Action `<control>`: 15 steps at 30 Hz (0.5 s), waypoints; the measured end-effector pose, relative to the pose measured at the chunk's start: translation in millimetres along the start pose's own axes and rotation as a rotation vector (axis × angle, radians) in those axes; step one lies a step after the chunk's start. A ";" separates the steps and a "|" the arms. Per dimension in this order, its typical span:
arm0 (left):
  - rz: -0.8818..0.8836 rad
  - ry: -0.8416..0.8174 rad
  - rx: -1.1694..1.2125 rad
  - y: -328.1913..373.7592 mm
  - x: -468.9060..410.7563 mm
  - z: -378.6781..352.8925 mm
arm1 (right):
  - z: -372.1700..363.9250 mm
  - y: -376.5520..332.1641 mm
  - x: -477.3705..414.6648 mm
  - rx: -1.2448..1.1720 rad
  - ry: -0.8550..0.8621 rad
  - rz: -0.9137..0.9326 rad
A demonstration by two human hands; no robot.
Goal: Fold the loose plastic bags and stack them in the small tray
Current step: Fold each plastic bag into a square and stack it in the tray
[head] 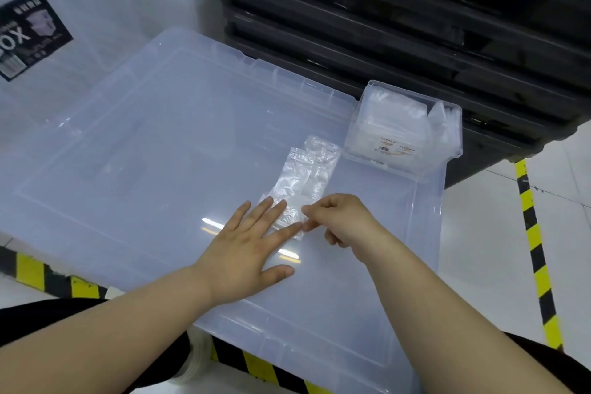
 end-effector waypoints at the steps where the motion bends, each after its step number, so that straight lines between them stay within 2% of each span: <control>1: -0.003 0.006 -0.003 0.0 -0.3 0.3 | 0.2 0.1 -0.4 -0.003 0.032 0.014; 4: -0.015 0.012 -0.017 -0.1 -1.4 0.5 | 3.7 -1.3 -2.0 0.108 0.140 0.071; 6: -0.030 0.015 -0.028 -0.4 -1.7 -1.0 | 13.8 -6.6 -0.6 0.270 0.322 0.189; 8: -0.051 0.027 -0.035 0.5 -2.1 -1.7 | 25.1 -35.3 16.2 0.446 0.615 0.540; 9: -0.064 0.033 -0.039 1.0 -2.1 -1.8 | 21.4 -48.6 22.8 0.534 0.675 0.719; 10: -0.079 0.039 -0.043 1.9 -2.0 -1.9 | 9.1 -56.5 22.5 0.641 0.635 0.853; 11: -0.091 0.045 -0.047 2.6 -2.0 -1.8 | -5.4 -59.0 15.2 0.733 0.479 0.872; 13: -0.103 0.050 -0.050 3.2 -1.7 -1.4 | -22.6 -49.0 -5.1 0.864 0.225 0.783; 15: -0.103 0.047 -0.050 2.9 -1.2 -1.5 | -23.2 -39.1 -20.5 0.947 0.157 0.712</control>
Point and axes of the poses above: each hand's wrist, its own x-axis away from the middle knuckle, its own z-axis out of the back of the hand, y = z × x, the point moved 9 cm from there along -x, towards the middle knuckle, and after that the axes turned 5 degrees about y, right-handed, at the moved point
